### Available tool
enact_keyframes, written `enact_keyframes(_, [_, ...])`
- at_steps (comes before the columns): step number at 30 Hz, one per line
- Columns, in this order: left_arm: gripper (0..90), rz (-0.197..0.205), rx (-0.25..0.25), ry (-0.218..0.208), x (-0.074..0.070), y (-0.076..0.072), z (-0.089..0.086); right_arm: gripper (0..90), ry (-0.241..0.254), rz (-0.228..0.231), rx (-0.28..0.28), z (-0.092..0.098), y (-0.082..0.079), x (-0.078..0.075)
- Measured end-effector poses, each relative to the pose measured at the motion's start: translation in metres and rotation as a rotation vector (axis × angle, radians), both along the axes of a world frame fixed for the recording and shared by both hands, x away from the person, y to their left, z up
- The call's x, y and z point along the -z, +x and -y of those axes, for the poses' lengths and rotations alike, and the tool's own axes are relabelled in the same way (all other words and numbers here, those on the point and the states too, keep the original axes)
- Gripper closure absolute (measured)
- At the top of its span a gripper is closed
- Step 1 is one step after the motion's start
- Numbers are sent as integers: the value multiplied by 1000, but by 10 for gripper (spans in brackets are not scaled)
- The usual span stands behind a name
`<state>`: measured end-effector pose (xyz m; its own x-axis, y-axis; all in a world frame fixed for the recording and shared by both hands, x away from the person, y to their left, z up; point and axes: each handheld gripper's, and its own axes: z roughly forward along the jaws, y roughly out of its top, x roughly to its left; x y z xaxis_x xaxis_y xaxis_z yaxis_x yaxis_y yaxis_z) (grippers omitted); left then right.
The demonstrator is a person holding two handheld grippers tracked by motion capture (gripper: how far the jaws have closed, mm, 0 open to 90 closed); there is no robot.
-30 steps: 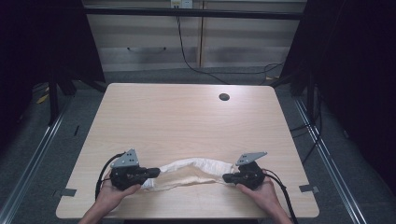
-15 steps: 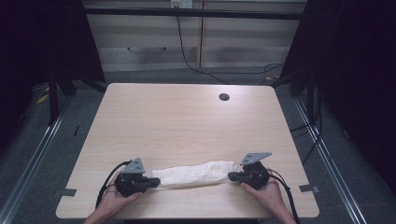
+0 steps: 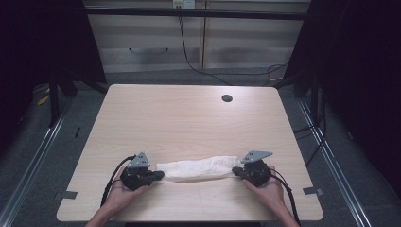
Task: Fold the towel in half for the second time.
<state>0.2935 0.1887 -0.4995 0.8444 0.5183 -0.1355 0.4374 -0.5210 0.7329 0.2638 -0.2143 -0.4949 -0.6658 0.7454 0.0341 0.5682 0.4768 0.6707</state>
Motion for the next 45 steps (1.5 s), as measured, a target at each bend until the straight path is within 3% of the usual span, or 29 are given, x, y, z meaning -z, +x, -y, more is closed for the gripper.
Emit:
enact_keyframes(4, [874,-17,-10,5,-1,10,-4,881,13,-9,0,-2,10,0])
enact_keyframes(8, [874,13,-44,-3,1,13,-5,881,6,6,14,-6,19,1])
enact_keyframes(11, [873,10,-63,-14,2,16,-8,881,14,17,26,-8,23,2])
enact_keyframes(14, [868,1,-84,-32,3,14,-8,876,19,24,-7,-7,22,3])
enact_keyframes(18, [762,31,-99,-44,-2,7,-7,806,63,16,-34,-2,18,1])
enact_keyframes(24, [627,-10,-86,-94,-7,1,-13,703,85,28,-48,4,5,-7])
enact_keyframes(27, [563,-9,-75,-117,-12,-5,-18,688,148,35,-67,10,-5,-14])
enact_keyframes(30, [480,-21,-89,-157,-18,-8,-24,637,208,51,-46,16,-14,-23])
enact_keyframes(33, [418,-25,-107,-155,-22,-11,-32,616,233,64,-16,26,-22,-29])
enact_keyframes(40, [385,-12,-167,-164,-25,-20,-60,582,268,88,87,58,-39,-29])
enact_keyframes(45, [368,-2,-236,-210,-26,-25,-79,556,288,96,156,75,-46,-23])
